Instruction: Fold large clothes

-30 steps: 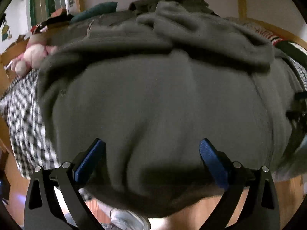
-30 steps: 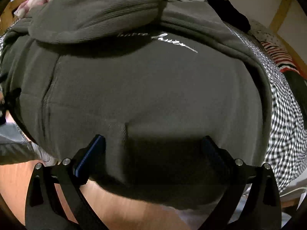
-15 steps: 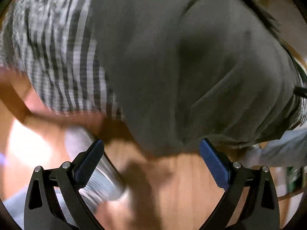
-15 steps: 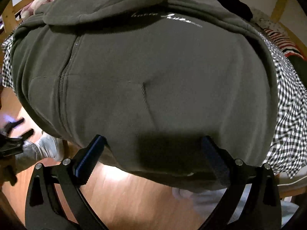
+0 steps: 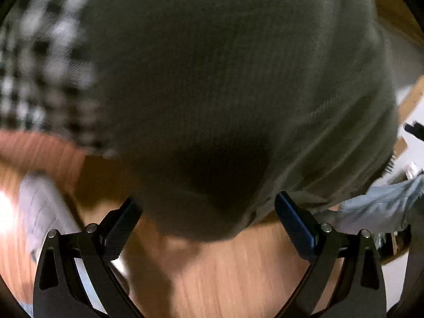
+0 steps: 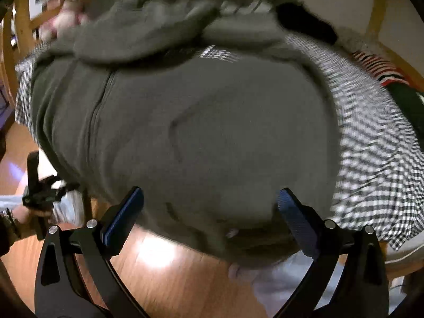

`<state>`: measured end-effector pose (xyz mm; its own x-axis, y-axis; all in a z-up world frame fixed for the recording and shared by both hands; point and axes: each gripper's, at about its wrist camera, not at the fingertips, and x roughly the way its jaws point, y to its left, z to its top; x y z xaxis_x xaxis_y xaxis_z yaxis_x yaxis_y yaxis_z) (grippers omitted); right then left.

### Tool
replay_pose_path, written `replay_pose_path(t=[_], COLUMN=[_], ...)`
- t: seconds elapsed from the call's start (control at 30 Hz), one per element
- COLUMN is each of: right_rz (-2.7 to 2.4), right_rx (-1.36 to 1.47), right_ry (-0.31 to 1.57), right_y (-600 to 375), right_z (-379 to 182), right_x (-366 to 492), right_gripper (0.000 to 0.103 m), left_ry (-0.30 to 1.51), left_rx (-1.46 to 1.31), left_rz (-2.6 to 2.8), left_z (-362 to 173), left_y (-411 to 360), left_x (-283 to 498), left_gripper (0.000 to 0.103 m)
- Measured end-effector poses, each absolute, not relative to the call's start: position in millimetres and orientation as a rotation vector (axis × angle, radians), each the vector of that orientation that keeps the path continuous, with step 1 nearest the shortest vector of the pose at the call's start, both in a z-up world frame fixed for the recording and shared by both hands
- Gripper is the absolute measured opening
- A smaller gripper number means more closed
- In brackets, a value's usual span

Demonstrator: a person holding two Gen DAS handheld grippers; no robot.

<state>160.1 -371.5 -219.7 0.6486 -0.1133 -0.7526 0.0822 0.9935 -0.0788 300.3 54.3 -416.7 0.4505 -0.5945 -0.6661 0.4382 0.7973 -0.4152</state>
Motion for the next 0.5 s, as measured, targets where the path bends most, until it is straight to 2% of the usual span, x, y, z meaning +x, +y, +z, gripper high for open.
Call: replay_pose_path(t=[0.07, 0.1, 0.13, 0.3, 0.33, 0.37, 0.5], right_rz=[-0.113, -0.105, -0.097, -0.102, -0.095, -0.086, -0.05], right_rx=[0.001, 0.024, 0.059, 0.147, 0.148, 0.14, 0.088], right_ry=[0.815, 0.801, 0.792, 0.796, 0.791, 0.785, 0.796], right_y=[-389, -396, -407, -432, -434, -435, -445], right_z=[-216, -217, -219, -236, -240, -241, -253], right_x=[147, 142, 134, 116, 112, 109, 100], right_gripper=[0.099, 0.099, 0.1, 0.099, 0.099, 0.099, 0.1], left_ry=[0.9, 0.9, 0.898, 0.942, 0.95, 0.962, 1.062], left_rx=[-0.179, -0.172, -0.171, -0.24, -0.24, -0.237, -0.257], left_rz=[-0.666, -0.667, -0.665, -0.681, -0.689, -0.693, -0.675], left_z=[-416, -416, -415, -411, -408, -404, -393], left_y=[46, 44, 43, 49, 48, 45, 43], left_x=[302, 303, 304, 301, 299, 298, 299], left_gripper=[0.093, 0.086, 0.071, 0.036, 0.026, 0.02, 0.014])
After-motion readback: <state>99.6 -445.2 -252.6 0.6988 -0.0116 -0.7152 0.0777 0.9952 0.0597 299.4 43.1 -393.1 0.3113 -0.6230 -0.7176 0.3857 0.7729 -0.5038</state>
